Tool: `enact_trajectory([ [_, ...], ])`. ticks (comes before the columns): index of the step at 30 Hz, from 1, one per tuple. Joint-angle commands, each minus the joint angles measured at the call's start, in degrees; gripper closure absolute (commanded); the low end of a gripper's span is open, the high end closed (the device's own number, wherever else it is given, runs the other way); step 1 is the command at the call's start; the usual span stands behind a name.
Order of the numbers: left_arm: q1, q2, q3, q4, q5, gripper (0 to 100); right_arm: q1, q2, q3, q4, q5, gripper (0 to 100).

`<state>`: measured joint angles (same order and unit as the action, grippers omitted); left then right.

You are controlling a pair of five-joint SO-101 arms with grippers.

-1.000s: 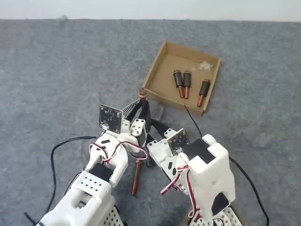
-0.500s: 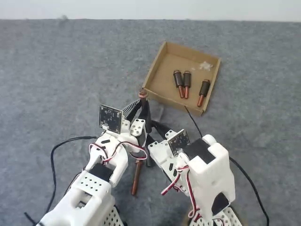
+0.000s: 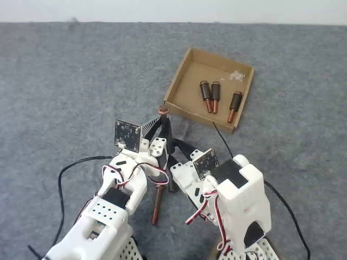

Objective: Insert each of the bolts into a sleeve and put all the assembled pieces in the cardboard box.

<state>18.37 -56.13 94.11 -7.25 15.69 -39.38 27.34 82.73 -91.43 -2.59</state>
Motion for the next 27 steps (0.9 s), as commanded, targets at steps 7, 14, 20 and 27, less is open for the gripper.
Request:
enact_trajectory([
  [7,-0.18,-1.67,-2.95,-0.97,0.18,99,0.92,-3.21,-2.37,0.13,0.97,99.2],
  [14,-1.05,12.75,-7.78,-9.58,0.09,99,1.01,-3.30,-2.46,0.04,0.97,99.2],
  [20,-3.34,34.20,-13.85,-23.21,0.09,99,1.71,-3.21,-2.99,0.13,0.97,99.2],
  [27,-3.25,30.51,-12.70,-22.33,0.26,99,1.63,-3.65,-4.13,3.74,0.97,99.2],
])
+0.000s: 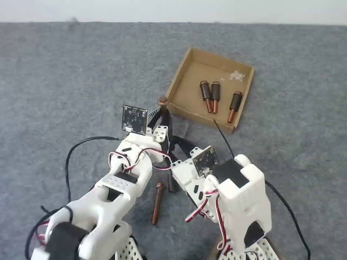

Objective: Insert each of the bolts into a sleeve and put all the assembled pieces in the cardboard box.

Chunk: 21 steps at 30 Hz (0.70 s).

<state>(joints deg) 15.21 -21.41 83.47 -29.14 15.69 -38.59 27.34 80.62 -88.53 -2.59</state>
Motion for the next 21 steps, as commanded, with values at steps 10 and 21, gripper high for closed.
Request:
enact_trajectory([
  [10,-1.05,-12.57,-1.89,7.74,0.44,99,3.21,-3.12,-5.63,0.84,0.97,99.2],
  [21,-4.22,-12.84,-2.15,7.56,0.44,99,2.07,5.05,-14.86,-0.13,7.30,99.2],
])
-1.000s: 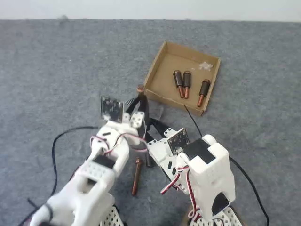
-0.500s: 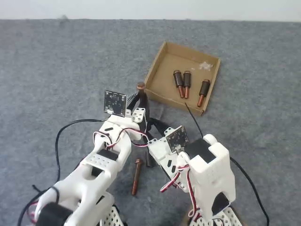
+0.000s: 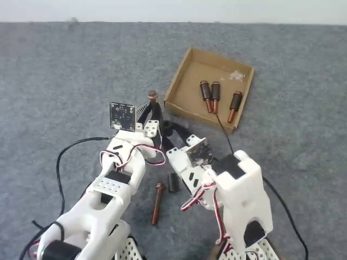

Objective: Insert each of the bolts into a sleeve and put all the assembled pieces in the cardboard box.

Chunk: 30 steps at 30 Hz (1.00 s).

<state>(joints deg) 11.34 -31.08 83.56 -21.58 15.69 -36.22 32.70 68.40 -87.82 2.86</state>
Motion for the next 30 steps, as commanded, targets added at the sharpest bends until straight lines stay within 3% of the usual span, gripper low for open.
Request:
enact_trajectory([
  [1,-0.35,-3.25,-2.24,0.00,0.44,99,-0.48,-0.04,-2.55,-1.36,1.85,99.2],
  [11,1.32,-3.25,-2.59,-3.52,0.53,99,-0.57,-0.22,-1.93,-1.71,1.67,99.2],
  [20,1.23,-3.25,-9.54,4.22,0.53,99,-0.40,-0.22,-1.85,-1.80,1.67,99.2],
  [30,1.23,-3.25,-10.15,4.84,0.53,99,-0.31,-0.31,-1.05,-1.98,1.58,99.2],
])
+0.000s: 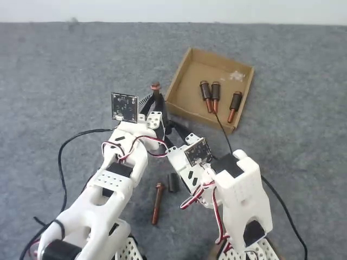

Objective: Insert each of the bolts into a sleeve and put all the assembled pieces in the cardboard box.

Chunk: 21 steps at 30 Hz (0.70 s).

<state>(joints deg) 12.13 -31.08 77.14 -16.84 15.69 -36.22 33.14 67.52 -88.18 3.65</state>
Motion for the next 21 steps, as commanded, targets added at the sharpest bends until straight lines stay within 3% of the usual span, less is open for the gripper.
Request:
enact_trajectory([
  [1,0.62,-2.99,-3.82,0.09,0.53,99,-0.31,-0.75,0.09,-1.71,0.79,99.2],
  [7,0.88,-2.81,-4.70,0.35,0.44,99,-0.31,-0.84,0.70,-2.33,-1.58,99.2],
  [15,1.49,-3.25,-11.38,9.23,0.44,99,-0.31,-0.84,0.79,-2.42,-1.49,99.2],
  [21,1.41,-3.08,-10.42,9.93,0.44,99,-0.31,-0.84,0.79,-2.42,-1.58,99.2],
])
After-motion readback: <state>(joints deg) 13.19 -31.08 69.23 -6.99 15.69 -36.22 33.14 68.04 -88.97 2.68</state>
